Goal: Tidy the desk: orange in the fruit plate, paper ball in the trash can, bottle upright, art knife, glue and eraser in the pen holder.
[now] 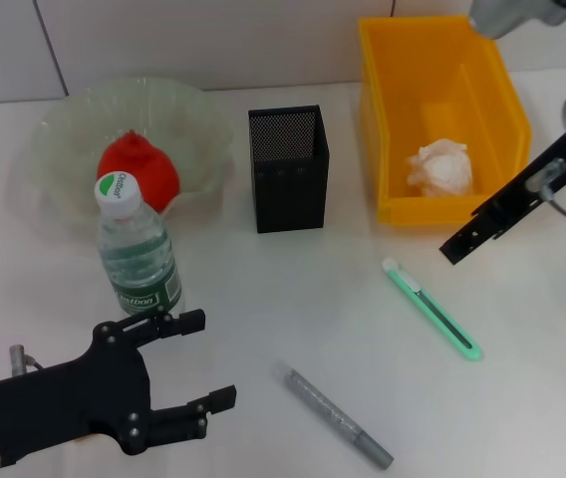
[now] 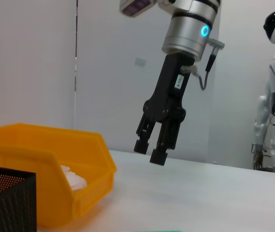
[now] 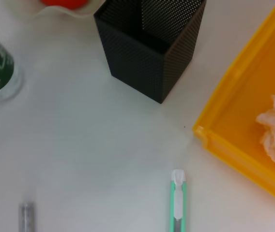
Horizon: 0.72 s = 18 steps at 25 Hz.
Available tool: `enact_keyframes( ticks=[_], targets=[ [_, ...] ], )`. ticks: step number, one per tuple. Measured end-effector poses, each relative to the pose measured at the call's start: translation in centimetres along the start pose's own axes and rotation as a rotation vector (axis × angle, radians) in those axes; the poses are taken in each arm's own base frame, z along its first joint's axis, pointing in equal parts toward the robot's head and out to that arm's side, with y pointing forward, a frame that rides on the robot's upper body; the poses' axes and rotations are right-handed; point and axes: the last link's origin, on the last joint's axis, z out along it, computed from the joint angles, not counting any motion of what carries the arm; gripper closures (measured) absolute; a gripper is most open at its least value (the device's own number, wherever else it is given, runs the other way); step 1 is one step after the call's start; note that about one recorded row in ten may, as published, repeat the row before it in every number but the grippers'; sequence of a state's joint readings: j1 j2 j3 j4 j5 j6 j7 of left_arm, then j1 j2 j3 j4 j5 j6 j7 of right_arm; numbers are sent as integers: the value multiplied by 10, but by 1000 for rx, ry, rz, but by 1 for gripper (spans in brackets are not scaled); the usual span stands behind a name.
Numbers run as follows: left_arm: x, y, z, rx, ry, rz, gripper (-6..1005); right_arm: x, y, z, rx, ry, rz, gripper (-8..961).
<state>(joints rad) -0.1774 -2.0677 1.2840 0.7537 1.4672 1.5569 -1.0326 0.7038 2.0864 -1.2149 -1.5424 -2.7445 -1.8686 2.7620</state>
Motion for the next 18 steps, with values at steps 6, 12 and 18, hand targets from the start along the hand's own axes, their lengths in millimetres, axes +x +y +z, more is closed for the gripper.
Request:
enact_keyframes(
  ticks=[6, 12, 18],
  targets=[
    [-2, 2, -1, 3, -1, 27, 174, -4, 5, 20, -14, 48, 50, 143],
    [-3, 2, -2, 1, 0, 41, 174, -8, 9, 36, 0, 64, 116, 144],
    [-5, 4, -2, 1, 1, 61, 175, -10, 8, 47, -11, 64, 151, 144]
  ],
)
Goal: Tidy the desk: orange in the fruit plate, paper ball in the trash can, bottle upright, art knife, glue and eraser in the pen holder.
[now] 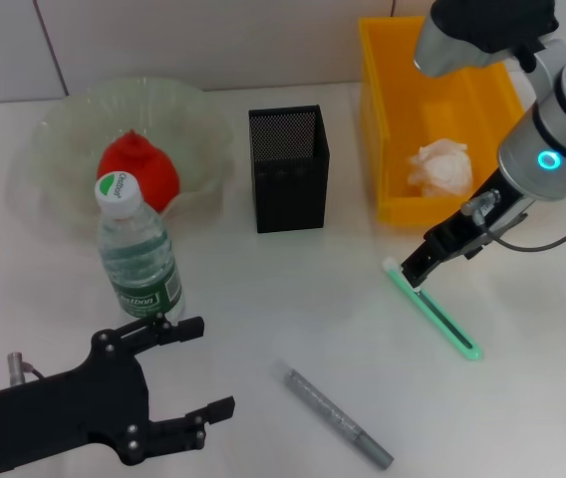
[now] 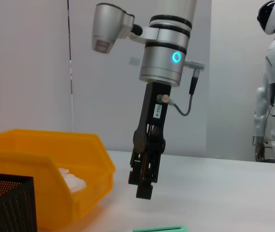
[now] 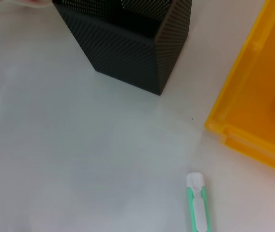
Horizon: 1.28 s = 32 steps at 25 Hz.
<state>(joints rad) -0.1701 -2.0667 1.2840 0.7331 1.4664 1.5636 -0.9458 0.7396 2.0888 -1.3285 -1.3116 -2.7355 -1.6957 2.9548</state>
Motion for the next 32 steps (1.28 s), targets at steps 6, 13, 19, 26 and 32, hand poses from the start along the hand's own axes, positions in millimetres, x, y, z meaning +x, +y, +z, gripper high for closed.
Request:
enact_keyframes(
  ticks=[6, 13, 19, 26, 32],
  targets=[
    [0, 0, 0, -2, 0, -4, 175, -2, -1, 10, 1, 8, 9, 144],
    [-1, 0, 2, -7, 0, -9, 176, -5, -5, 17, 6, -3, 23, 143],
    [-2, 0, 2, -8, -2, -10, 177, -8, -8, 31, 5, 17, 30, 143],
    [-6, 4, 1, -13, -8, -28, 177, -9, -8, 33, 7, 18, 23, 144],
    [-7, 5, 3, -20, -9, -35, 178, -10, -5, 40, 12, 40, 7, 144]
  ],
)
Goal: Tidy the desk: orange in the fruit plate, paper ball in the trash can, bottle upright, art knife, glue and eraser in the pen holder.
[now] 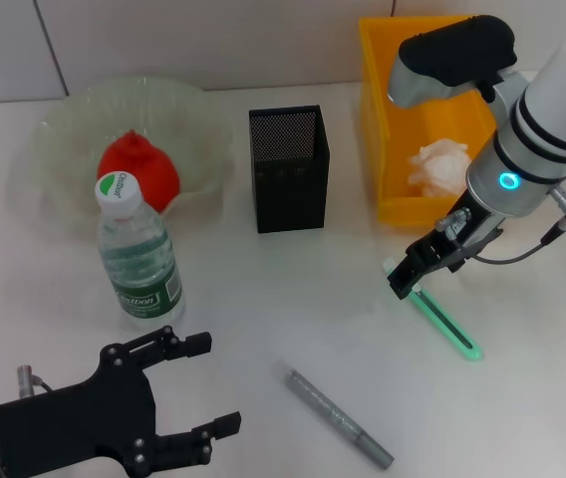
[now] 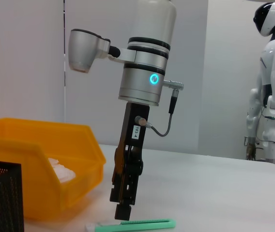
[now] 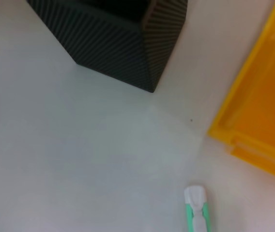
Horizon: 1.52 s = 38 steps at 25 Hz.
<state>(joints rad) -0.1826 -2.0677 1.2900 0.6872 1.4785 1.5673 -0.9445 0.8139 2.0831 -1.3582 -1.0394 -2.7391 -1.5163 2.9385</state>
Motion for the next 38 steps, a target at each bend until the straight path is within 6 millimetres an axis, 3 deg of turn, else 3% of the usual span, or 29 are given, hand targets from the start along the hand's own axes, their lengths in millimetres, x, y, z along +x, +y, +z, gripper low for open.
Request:
enact_keyframes(
  ticks=[18, 24, 38],
  targets=[
    [0, 1, 1, -6, -2, 2, 179, -2, 2, 4, -6, 3, -2, 302],
    [-2, 2, 1, -5, -3, -2, 180, -3, 2, 9, -6, 15, 1, 431],
    [-3, 2, 1, -8, -3, -4, 181, -3, 1, 15, -5, 24, 2, 430]
  ],
)
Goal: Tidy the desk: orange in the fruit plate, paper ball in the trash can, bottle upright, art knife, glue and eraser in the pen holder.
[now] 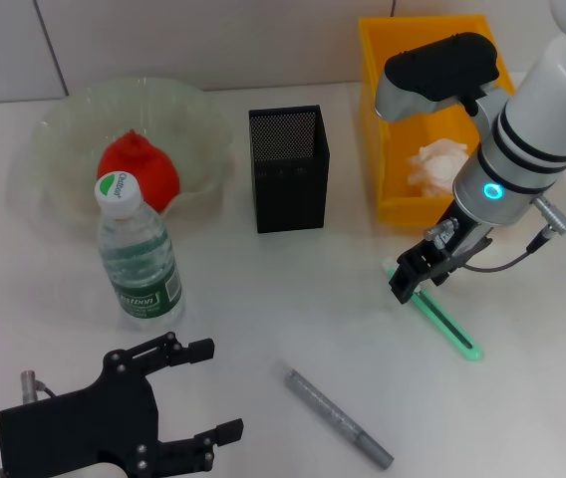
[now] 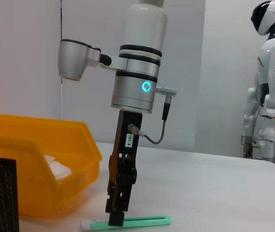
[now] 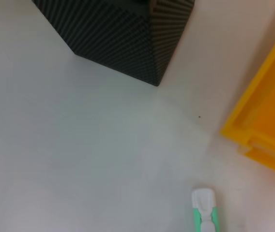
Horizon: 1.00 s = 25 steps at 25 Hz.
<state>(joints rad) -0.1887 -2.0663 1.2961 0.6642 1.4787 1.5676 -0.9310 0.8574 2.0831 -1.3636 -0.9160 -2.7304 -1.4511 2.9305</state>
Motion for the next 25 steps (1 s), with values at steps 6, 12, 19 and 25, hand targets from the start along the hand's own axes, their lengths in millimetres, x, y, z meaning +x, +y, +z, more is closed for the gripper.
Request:
enact_keyframes(
  ticks=[6, 12, 19, 25],
  targets=[
    [0, 0, 0, 0, 0, 0, 182, 0, 0, 0, 1, -3, -1, 432],
    [0, 0, 0, 0, 0, 0, 182, 0, -1, 1, -1, -1, 3, 457],
    [0, 0, 0, -1, 0, -1, 183, 1, -1, 2, -1, 4, 3, 541],
    [0, 0, 1, -2, -1, -1, 184, 2, -2, 4, -2, 17, -4, 576]
  ],
)
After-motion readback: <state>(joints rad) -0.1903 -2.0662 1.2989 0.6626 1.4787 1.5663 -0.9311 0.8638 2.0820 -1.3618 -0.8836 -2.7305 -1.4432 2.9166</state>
